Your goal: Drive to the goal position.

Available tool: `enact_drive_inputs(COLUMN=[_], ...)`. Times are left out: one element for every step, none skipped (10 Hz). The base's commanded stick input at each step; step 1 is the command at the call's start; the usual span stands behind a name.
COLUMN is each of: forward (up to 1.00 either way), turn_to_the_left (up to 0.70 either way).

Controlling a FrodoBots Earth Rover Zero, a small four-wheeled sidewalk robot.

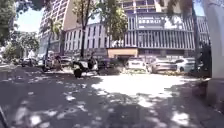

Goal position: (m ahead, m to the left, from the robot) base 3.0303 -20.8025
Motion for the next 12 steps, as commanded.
enact_drive_inputs(forward=[0.45,0.45,0.45,0.45,0.45,0.45,0.45,0.45,0.45,0.45,0.45,0.45], turn_to_the_left=[-0.01,-0.18,-0.27,-0.27,-0.06,0.0,0.0,0.0,0.0,0.0,0.0,0.0])
